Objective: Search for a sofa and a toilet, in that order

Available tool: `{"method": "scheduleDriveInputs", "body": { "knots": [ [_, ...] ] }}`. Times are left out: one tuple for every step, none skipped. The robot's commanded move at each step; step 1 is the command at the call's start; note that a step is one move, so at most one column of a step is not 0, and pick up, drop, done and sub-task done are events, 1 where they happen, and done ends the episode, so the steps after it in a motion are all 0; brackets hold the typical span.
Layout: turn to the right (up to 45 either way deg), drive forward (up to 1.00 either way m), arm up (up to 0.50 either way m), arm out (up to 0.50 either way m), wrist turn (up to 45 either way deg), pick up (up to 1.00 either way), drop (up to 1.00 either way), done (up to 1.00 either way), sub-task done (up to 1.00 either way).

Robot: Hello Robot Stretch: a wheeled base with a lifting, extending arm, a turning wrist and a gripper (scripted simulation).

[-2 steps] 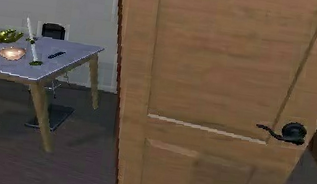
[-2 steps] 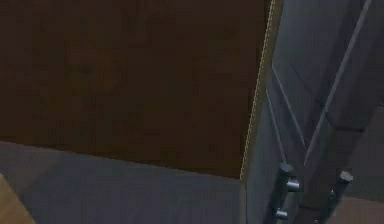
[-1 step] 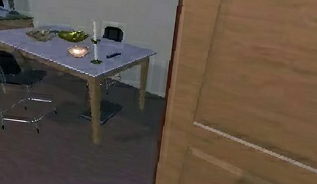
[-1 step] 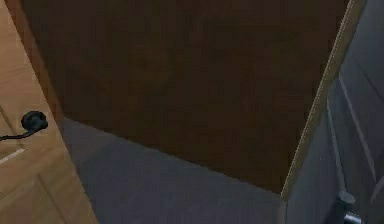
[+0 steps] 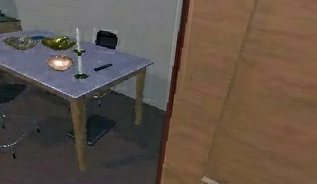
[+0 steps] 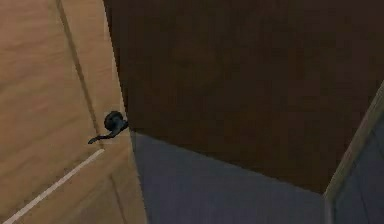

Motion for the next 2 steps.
{"method": "scheduleDriveInputs", "body": {
  "knots": [
    [-45.0, 0.0, 0.0, 0.0, 0.0, 0.0, 0.0, 0.0, 0.0],
    [-33.0, 0.0, 0.0, 0.0, 0.0, 0.0, 0.0, 0.0, 0.0]
  ]
}}
